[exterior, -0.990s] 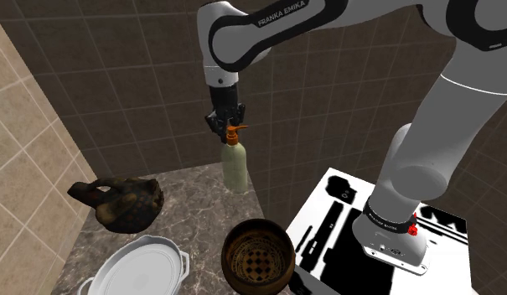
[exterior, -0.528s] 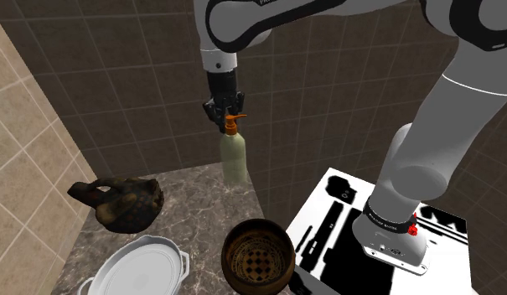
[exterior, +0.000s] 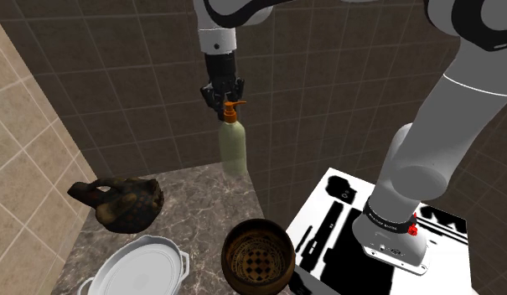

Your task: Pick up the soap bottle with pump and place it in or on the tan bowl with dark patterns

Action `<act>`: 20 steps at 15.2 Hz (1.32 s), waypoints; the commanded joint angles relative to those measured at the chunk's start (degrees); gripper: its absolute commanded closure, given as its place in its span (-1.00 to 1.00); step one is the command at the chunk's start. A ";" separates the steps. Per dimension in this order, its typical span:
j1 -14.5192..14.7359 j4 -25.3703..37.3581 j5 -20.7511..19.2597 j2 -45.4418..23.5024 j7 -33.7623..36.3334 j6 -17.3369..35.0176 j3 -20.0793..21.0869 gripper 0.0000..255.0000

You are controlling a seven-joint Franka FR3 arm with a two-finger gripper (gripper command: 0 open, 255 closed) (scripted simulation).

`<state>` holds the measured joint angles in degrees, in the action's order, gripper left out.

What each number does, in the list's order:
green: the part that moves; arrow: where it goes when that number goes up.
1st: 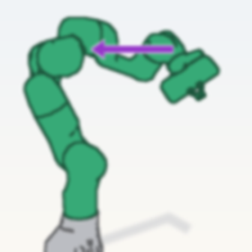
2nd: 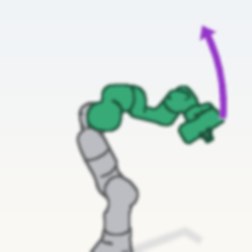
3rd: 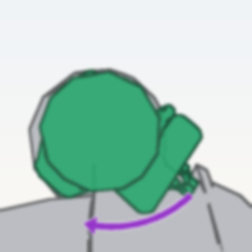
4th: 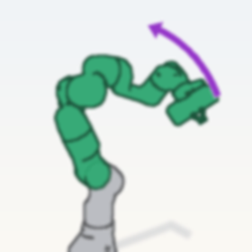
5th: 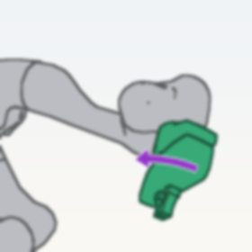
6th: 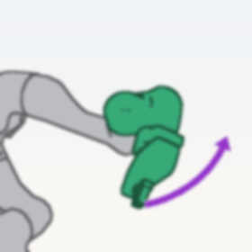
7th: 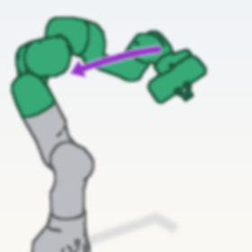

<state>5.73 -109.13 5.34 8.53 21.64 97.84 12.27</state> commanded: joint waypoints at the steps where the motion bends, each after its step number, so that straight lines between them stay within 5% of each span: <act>1: -0.02 1.78 -0.07 -0.22 0.14 -1.56 -0.01 1.00; 5: -0.05 4.65 -0.15 -0.45 0.32 -4.21 -0.05 1.00; 20: 6.80 2.05 6.24 12.49 16.07 -12.36 8.92 1.00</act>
<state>11.94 -107.47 11.00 20.39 36.04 86.26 20.25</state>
